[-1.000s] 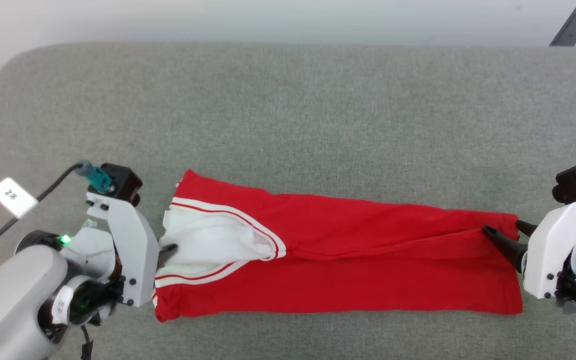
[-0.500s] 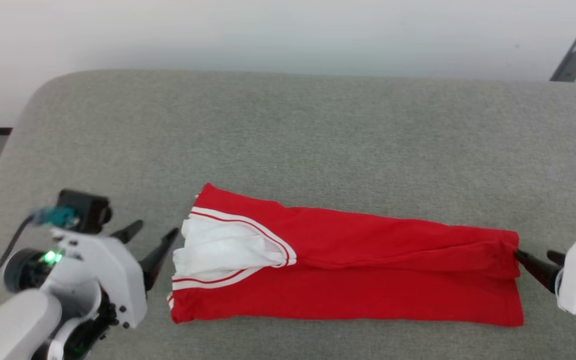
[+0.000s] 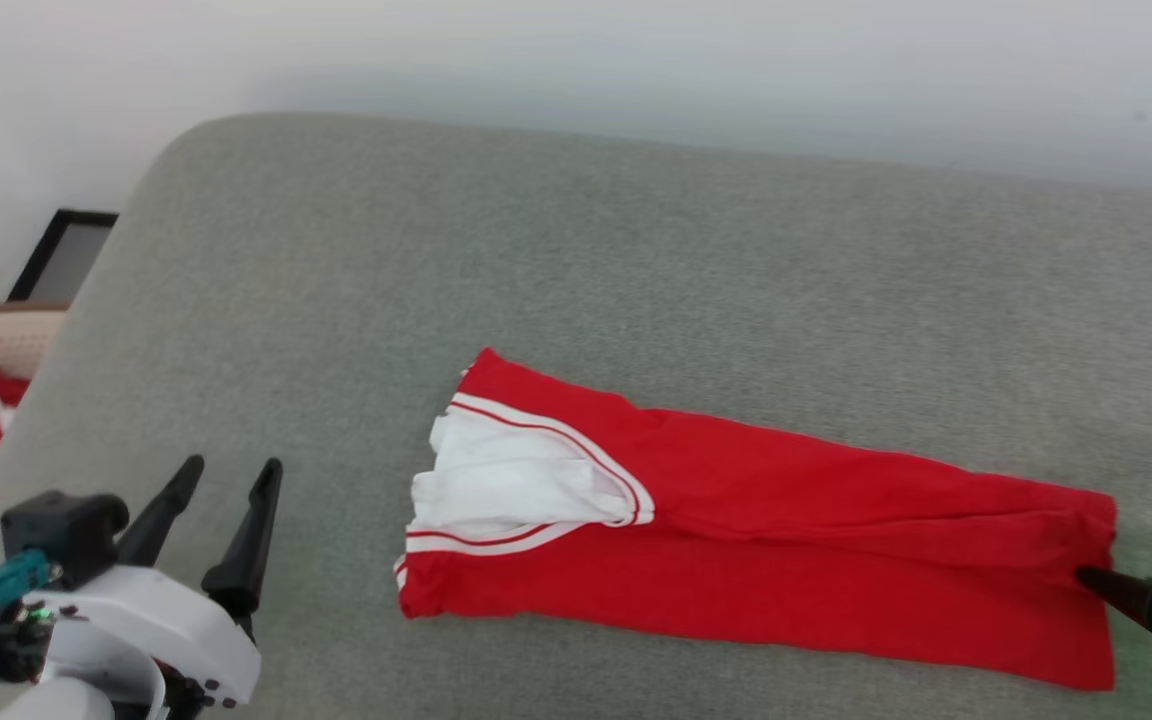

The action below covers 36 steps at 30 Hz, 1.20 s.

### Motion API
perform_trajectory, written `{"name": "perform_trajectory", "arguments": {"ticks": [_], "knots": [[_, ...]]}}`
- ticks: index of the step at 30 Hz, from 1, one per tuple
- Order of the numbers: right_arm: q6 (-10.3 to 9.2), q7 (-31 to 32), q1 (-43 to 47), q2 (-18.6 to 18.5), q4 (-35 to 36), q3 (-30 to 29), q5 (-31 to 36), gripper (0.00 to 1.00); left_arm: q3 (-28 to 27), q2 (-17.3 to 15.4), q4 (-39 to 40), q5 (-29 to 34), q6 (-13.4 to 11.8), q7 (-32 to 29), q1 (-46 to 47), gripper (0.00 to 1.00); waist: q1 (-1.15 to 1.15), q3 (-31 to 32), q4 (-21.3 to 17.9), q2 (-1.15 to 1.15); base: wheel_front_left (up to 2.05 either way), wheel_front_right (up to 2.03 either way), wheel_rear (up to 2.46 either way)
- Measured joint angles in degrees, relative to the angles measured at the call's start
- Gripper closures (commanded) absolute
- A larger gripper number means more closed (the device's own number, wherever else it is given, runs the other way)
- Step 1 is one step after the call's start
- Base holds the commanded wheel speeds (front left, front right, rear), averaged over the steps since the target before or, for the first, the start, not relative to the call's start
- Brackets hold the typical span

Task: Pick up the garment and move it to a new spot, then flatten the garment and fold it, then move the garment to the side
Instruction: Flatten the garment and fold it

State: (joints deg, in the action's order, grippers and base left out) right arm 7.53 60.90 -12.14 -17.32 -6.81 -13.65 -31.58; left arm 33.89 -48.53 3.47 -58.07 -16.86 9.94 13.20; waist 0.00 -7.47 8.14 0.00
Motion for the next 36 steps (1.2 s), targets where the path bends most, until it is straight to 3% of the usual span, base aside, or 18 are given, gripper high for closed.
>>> {"name": "perform_trajectory", "arguments": {"ticks": [12,13,14,22,28,36], "knots": [[0.00,1.7,-3.0,0.9,-7.4,-0.9,0.4,0.00,-4.9,4.5,-3.4,0.9,1.9,4.7,-3.4,0.00,0.00,-2.6,3.7,0.00,0.00,0.00,0.00],[0.00,1.8,-3.4,0.7,-8.0,-0.7,0.4,0.65,-5.4,5.1,-3.9,1.2,2.4,4.8,-3.6,0.00,0.00,-2.7,3.8,0.00,0.00,0.00,0.00],[0.00,2.0,-3.9,0.5,-8.7,-0.4,0.3,1.00,-6.1,5.6,-4.4,1.3,2.7,5.0,-3.9,0.00,0.00,-2.9,4.0,0.00,0.00,0.00,0.00],[0.00,2.6,-6.4,-0.1,-13.0,-0.3,-2.1,1.00,-10.5,9.7,-6.2,4.2,5.8,5.2,-5.3,0.00,0.00,-3.2,4.3,0.00,0.00,0.00,0.00],[0.01,1.1,-7.3,-1.4,-13.2,0.4,-2.8,1.00,-12.4,10.8,-6.6,6.4,7.1,5.2,-6.3,0.00,0.00,-3.3,3.7,0.00,0.00,0.00,0.00],[0.01,-0.5,-8.3,-6.2,-15.4,-1.8,-2.0,1.00,-13.6,12.5,-7.6,8.6,8.7,5.2,-7.1,0.00,0.00,-2.3,2.6,0.00,0.00,0.00,0.00]]}}
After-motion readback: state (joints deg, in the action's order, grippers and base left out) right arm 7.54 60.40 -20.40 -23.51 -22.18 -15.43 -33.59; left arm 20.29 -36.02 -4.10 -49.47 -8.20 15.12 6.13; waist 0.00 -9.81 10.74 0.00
